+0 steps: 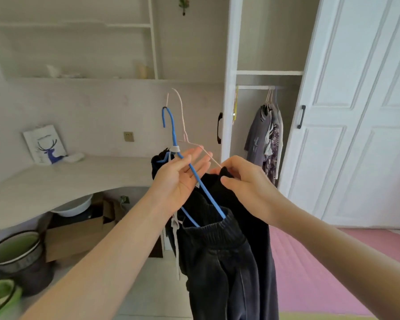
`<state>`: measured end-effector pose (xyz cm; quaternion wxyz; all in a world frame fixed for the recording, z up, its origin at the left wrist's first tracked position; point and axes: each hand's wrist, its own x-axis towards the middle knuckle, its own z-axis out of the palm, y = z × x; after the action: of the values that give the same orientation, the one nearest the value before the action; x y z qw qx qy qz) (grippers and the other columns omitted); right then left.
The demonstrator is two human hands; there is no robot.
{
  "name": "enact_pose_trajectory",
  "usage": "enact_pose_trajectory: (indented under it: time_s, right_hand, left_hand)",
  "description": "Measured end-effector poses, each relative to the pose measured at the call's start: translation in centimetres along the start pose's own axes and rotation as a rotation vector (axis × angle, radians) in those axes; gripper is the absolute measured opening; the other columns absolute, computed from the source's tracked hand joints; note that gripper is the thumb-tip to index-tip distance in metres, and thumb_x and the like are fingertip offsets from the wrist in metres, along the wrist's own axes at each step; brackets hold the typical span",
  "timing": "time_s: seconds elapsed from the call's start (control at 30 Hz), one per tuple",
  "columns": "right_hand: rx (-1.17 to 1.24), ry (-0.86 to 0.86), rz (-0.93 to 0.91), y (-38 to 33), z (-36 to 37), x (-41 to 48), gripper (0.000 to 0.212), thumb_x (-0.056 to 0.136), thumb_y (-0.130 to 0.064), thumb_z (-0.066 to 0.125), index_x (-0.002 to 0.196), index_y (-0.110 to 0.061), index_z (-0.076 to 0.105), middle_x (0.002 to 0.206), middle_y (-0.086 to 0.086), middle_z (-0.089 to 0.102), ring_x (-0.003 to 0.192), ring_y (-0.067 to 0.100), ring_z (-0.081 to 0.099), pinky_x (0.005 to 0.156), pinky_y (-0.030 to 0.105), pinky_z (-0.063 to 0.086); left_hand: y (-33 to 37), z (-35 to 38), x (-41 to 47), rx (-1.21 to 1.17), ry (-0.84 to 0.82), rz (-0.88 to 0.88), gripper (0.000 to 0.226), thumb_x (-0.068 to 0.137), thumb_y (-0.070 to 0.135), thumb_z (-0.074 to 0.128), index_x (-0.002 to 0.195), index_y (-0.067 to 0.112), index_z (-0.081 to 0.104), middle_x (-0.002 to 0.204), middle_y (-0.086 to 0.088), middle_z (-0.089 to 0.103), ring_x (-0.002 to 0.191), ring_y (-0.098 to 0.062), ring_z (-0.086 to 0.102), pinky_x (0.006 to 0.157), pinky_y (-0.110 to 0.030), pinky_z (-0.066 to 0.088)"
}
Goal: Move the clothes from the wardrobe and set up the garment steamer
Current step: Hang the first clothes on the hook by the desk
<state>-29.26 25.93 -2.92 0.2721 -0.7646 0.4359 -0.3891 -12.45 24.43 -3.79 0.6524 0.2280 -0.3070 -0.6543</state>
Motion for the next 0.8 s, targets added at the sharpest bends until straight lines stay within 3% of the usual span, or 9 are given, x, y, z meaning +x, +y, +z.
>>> enact_pose_trajectory:
  time_s: [0.27,0.53,0.67,0.8]
  right_hand:
    - [-0.029,-0.143,-0.110,-1.4,5.6,0.9,0.010,0.095,-0.012,0.048,0.100,-0.017,0.055,0.105,0.008,0.066,0.094,0.023,0.060,0.082,0.036,0.050]
    - [-0.031,-0.231,-0.224,-3.9,11.3,4.6,0.012,0.097,-0.016,0.046,0.100,-0.015,0.057,0.094,0.007,0.066,0.085,0.024,0.059,0.075,0.037,0.047]
    - [-0.060,-0.253,-0.300,-5.9,14.5,7.1,0.018,0.099,-0.024,0.043,0.100,-0.015,0.058,0.090,0.010,0.066,0.080,0.025,0.059,0.073,0.039,0.048]
    - [-0.141,-0.297,-0.345,-7.5,18.1,10.2,0.021,0.098,-0.030,0.043,0.103,-0.017,0.058,0.101,-0.001,0.066,0.086,0.016,0.061,0.076,0.031,0.048]
  left_hand:
    - [3.0,-4.5,-1.2,-0.061,0.132,0.172,0.035,0.101,0.006,0.038,0.133,-0.005,0.045,0.134,-0.017,0.055,0.110,-0.027,0.064,0.088,-0.037,0.055]
    - [8.0,-8.5,-2.1,-0.057,0.197,0.276,0.035,0.099,0.005,0.041,0.133,0.000,0.043,0.129,-0.014,0.060,0.110,-0.028,0.064,0.094,-0.040,0.051]
    - [11.5,-11.2,-2.2,0.019,0.250,0.358,0.039,0.096,0.004,0.048,0.134,0.002,0.043,0.130,-0.014,0.059,0.110,-0.027,0.064,0.091,-0.039,0.053]
    - [14.5,-14.5,-2.1,0.169,0.356,0.416,0.039,0.094,0.006,0.055,0.133,0.003,0.047,0.128,-0.009,0.061,0.110,-0.022,0.065,0.093,-0.036,0.051]
